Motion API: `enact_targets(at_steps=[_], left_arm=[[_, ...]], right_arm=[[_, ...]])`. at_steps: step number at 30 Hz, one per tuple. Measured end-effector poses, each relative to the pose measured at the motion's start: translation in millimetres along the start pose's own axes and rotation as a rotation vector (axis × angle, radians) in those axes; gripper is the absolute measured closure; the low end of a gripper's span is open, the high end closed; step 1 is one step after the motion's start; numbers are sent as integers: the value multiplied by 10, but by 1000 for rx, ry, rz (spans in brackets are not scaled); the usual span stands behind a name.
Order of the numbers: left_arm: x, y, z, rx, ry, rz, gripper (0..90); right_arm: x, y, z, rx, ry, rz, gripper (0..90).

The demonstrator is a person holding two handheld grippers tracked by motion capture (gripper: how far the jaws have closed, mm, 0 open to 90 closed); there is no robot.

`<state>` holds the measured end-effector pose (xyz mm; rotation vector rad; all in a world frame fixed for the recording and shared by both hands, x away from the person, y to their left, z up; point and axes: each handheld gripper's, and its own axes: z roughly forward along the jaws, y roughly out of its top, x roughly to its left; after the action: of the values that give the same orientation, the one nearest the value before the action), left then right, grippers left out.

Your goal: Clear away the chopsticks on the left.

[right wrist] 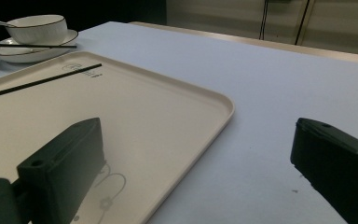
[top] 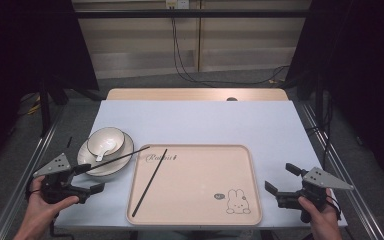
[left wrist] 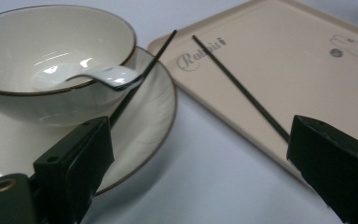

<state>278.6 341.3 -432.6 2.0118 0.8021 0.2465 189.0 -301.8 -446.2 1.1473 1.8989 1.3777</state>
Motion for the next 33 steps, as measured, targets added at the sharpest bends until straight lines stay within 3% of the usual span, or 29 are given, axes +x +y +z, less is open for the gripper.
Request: enact_targets(at_steps=[4, 5, 6, 11, 12, 13, 16, 20, 24, 33], left_arm=[[159, 16, 33, 30, 49, 34, 57], [188, 17, 51, 32, 40, 25, 54], [226, 26, 66, 44, 56, 29, 62], [321, 28, 115, 48, 87, 48, 209], [344, 31, 125, 57, 80, 52, 209], [398, 32, 153, 74, 57, 33, 278], [431, 21, 191, 119, 50, 40, 373], [459, 16, 223, 125, 42, 47, 470], [469, 21, 268, 147, 55, 53, 542], [477, 26, 356, 173, 36, 89, 645]], right_arm=[[-2, -1, 0, 1, -1, 2, 23], [-1, -1, 0, 1, -1, 2, 23], [0, -1, 1, 1, 0, 2, 23], [-3, -1, -1, 1, -1, 2, 23], [-3, -1, -1, 1, -1, 2, 23], [-6, -2, -2, 1, -1, 2, 23], [-6, -2, -5, 1, 1, 3, 23], [-5, -2, 0, 2, -2, 3, 23], [-6, -2, 1, 2, -2, 3, 23], [-10, -2, -2, 0, 3, 2, 23]])
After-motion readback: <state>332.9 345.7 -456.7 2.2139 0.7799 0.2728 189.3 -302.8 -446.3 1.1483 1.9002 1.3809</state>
